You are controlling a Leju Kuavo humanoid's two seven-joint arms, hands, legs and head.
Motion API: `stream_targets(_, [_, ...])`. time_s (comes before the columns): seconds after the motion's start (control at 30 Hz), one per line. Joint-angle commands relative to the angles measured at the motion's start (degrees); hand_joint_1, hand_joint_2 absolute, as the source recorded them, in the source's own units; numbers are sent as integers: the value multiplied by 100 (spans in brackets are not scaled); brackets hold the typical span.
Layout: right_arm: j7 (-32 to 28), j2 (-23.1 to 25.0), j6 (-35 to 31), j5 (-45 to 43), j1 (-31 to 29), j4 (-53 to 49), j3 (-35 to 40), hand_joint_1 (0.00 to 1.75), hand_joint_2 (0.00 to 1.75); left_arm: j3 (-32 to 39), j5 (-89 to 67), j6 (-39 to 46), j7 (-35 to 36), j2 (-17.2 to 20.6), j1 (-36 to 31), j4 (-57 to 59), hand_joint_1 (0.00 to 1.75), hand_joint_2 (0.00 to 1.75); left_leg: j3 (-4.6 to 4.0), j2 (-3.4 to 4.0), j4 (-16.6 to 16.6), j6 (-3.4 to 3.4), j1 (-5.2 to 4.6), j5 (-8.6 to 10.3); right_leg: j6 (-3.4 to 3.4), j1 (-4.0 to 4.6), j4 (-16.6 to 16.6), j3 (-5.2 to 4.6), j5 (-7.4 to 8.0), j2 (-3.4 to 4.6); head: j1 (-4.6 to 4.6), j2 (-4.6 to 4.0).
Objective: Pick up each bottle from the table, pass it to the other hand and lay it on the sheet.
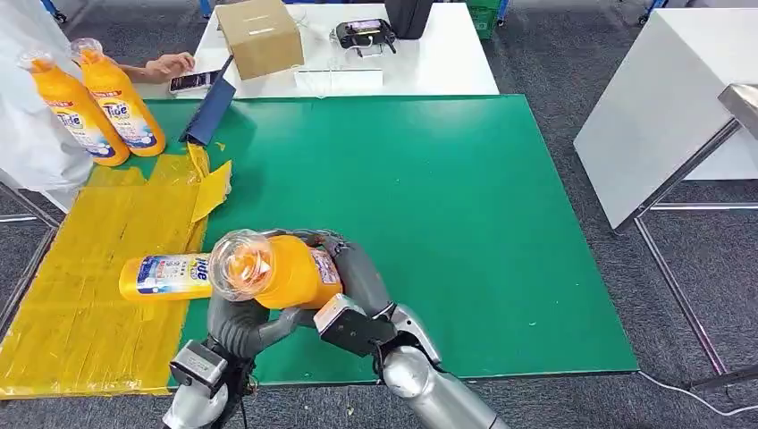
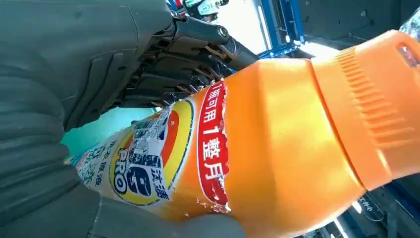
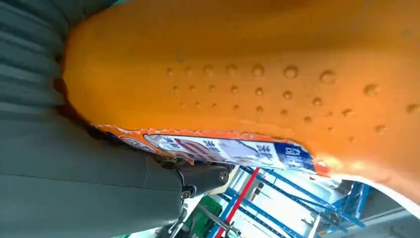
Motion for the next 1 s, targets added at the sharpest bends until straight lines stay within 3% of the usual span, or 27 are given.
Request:
stream_targets(0.03, [-27,-189,21,-143,-184,109,139,175,175,133,-157,172,35,2,-438,487,175,175,17,-17,-3,-3,3,-3,-5,0,-4,21,-6,7,0,0])
stream_targets(0.07, [-55,-197,-5,-177,-153,35,107,126,175,162,-255,264,47,15,-490,495,175,175,31,-27,-1,-5,5,-9,-8,0,-2,37,-14,9,0,0])
stream_targets(0.1, [-130,-224,-101,-212,-66,-152,43,3,175,214,-517,494,102,55,-555,522,175,175,15,-21,-2,-4,3,-3,-5,-1,-2,19,-7,3,0,0])
stream_targets(0.27, [-296,-642,-399,-172,495,-1488,-365,0,175,659,-2076,1491,603,330,-947,624,175,175,36,-50,6,-7,10,-14,-10,2,3,47,-24,-4,0,0])
stream_targets(0.43, [-597,-1011,-820,50,1271,-2972,-1100,0,175,1268,-5237,2455,1820,667,-1467,1216,175,175,15,-55,3,-5,8,-2,-7,3,1,26,-16,-26,2,0])
stream_targets(0.57, [-728,-1081,-1082,200,1686,-3527,-1508,0,175,1535,-6441,2578,2298,892,-1453,1196,175,175,27,-62,4,-6,7,-10,-8,0,2,37,-25,-29,2,0])
stream_targets(0.7, [-783,-1080,-1176,226,1791,-3663,-1637,0,175,1602,-7198,2590,2553,934,-1435,1213,175,175,9,-16,0,-4,2,-5,-8,-1,-1,10,-9,-13,2,0])
stream_targets(0.8, [-878,-1063,-1256,223,1819,-3725,-1692,0,175,1543,-7828,2590,2805,966,-1479,1362,175,175,30,-37,4,-7,5,-16,-12,-1,2,36,-24,-13,0,0])
stream_targets(0.87, [-912,-1069,-1293,220,1828,-3777,-1712,0,175,1339,-8006,2569,3030,1187,-1607,1551,175,175,12,-23,1,-5,3,-6,-11,0,-1,14,-11,-12,0,0])
stream_targets(0.93, [-950,-1082,-1291,210,1807,-3812,-1711,0,175,108,-8006,2363,4078,1881,-2107,1902,175,175,15,-26,3,-7,5,-7,-13,1,2,17,-14,-12,0,0])
stream_targets(1.0, [-933,-1066,-1238,193,1741,-3774,-1689,0,175,-846,-8006,2168,4757,2071,-2564,2309,175,175,5,-49,5,-7,6,0,-13,2,6,14,-15,-37,2,0])
